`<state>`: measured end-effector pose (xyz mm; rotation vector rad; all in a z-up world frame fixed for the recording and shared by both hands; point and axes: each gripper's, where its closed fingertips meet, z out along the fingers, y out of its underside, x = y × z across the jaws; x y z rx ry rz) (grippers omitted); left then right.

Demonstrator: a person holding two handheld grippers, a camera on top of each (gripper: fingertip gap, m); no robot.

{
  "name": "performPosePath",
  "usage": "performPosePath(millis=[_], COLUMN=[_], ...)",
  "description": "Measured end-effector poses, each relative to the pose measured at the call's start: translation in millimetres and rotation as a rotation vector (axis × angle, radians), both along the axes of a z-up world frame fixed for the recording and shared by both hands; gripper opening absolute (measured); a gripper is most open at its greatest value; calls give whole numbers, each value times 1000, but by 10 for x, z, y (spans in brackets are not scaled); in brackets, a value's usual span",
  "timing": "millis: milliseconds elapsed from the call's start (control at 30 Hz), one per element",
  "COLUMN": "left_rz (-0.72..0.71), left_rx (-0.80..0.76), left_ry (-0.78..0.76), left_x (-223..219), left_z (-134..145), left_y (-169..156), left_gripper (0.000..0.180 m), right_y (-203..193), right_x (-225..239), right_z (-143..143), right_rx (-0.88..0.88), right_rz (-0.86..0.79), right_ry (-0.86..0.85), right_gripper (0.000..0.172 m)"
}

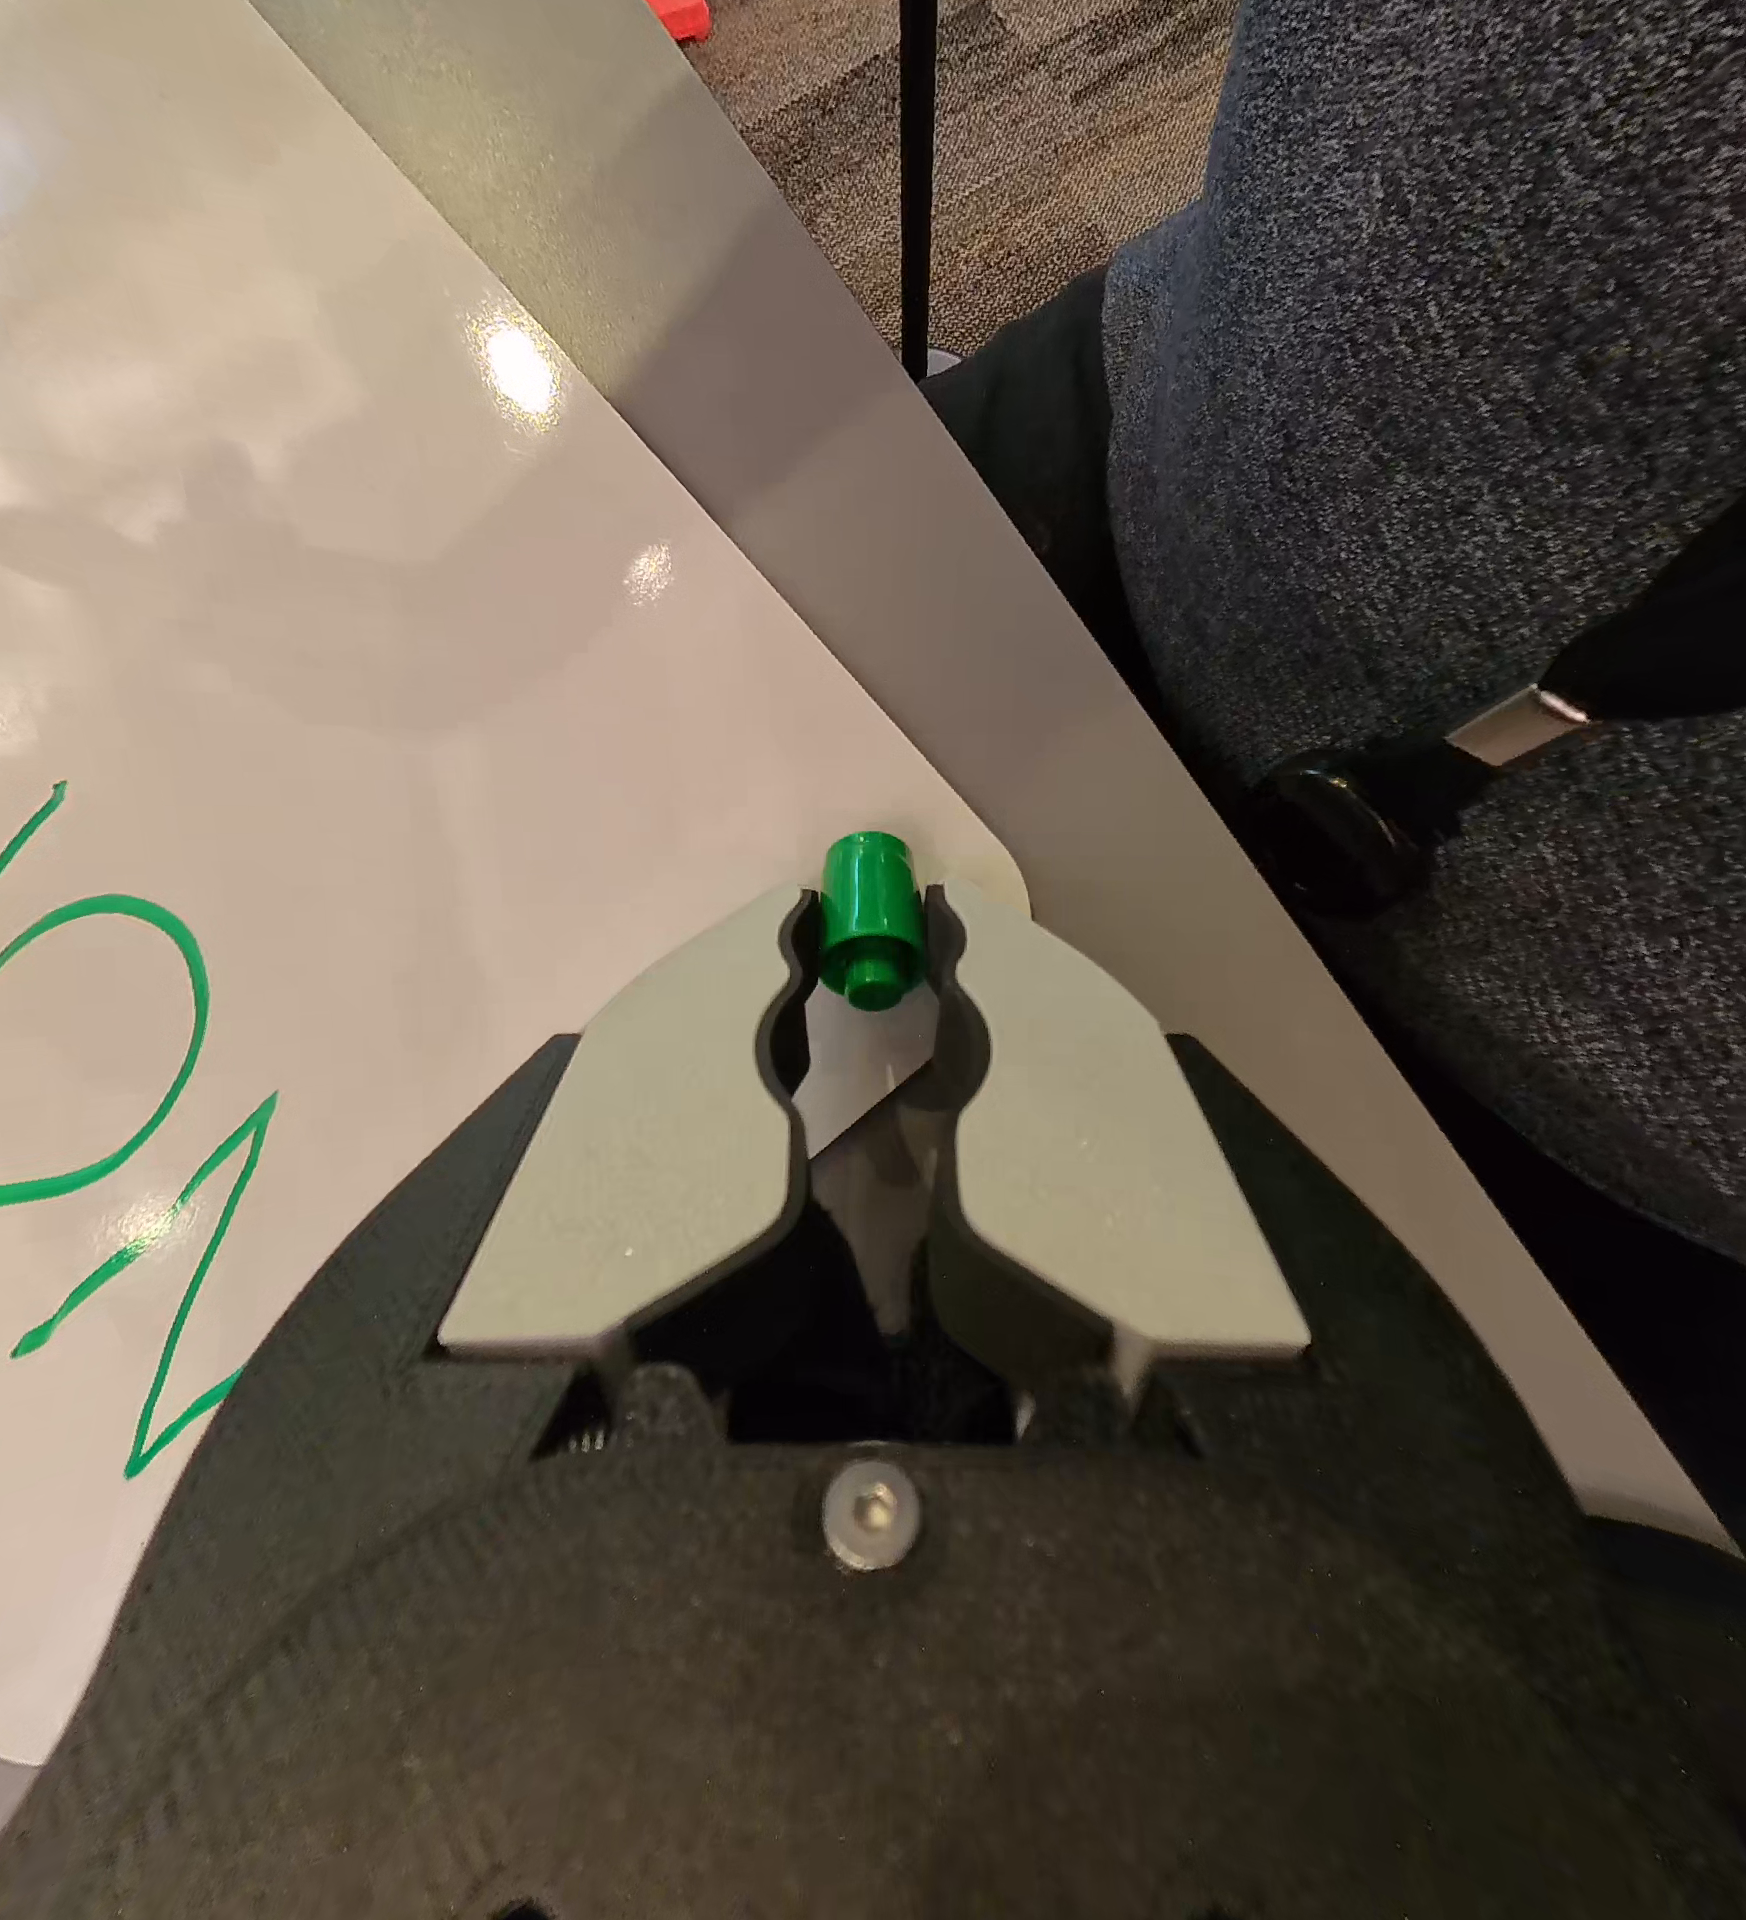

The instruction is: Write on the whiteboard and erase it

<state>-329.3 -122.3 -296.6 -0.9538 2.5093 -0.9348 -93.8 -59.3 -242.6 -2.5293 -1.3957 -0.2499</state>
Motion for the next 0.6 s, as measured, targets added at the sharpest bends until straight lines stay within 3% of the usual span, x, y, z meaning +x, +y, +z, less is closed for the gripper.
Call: performPosePath(millis=[133,367,600], left_rz=[0,1,0], left_rx=[1,1,-2], left_ry=[0,0,0], left_x=[0,0,0], left_z=[1,2,3], left_y=[2,8,13], left_gripper=[20,20,20], right_y=[159,491,529], right_x=[15,83,94], right_z=[105,31,-53], right_rx=[53,79,51], right_rz=[-14,-10,-3], right_ry=[29,17,9], right_gripper=[20,20,20])
